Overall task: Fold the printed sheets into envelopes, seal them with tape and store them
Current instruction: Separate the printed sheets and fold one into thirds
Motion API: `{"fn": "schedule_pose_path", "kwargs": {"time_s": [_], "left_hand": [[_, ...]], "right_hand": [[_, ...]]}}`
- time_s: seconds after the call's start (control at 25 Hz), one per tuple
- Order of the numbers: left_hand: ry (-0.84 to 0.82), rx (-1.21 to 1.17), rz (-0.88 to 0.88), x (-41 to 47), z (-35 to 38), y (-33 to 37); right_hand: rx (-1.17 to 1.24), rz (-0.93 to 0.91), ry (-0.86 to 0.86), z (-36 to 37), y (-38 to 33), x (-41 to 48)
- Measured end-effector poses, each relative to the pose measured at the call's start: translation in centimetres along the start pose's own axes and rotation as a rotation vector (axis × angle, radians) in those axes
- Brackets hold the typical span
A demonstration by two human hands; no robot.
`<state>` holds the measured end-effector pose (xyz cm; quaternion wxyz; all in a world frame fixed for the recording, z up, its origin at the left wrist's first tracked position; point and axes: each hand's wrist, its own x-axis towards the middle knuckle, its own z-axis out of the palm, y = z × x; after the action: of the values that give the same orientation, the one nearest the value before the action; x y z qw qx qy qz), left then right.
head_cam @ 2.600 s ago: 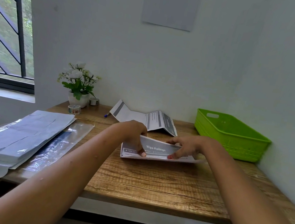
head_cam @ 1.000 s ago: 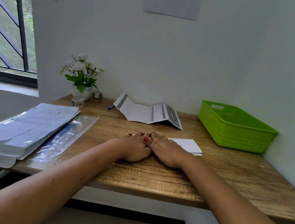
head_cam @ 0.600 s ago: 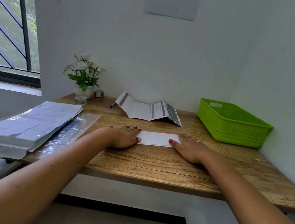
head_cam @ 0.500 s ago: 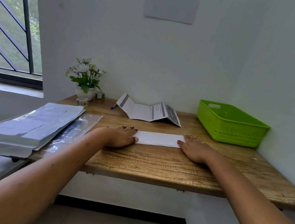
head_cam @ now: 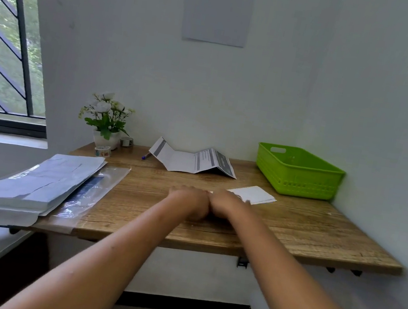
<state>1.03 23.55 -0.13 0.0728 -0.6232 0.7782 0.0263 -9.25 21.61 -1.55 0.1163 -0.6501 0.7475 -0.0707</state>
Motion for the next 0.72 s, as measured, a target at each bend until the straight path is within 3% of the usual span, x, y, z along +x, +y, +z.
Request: {"fn": "schedule_pose_path", "kwargs": {"time_s": [0.16, 0.28, 0.48, 0.72], "left_hand": [[0.064, -0.107, 0.36, -2.7, -2.2, 3.6], [-0.035, -0.307, 0.561, -4.0, -2.6, 5.1], [0.154, -0.538, 0.473, -1.0, -2.5, 4.2], [0.101, -0.302, 0.378, 3.7, -0.7, 4.2]], "right_hand": [[-0.082, 0.092, -0.013, -0.9, 3.7, 1.8], [-0.139, 0.01, 0.032, -1.4, 5.9, 1.8], [-0.175, -0.119, 0.018, -1.8, 8.0, 3.5], [-0.112, -0.142, 0.081, -2.1, 10.5, 5.2]]}}
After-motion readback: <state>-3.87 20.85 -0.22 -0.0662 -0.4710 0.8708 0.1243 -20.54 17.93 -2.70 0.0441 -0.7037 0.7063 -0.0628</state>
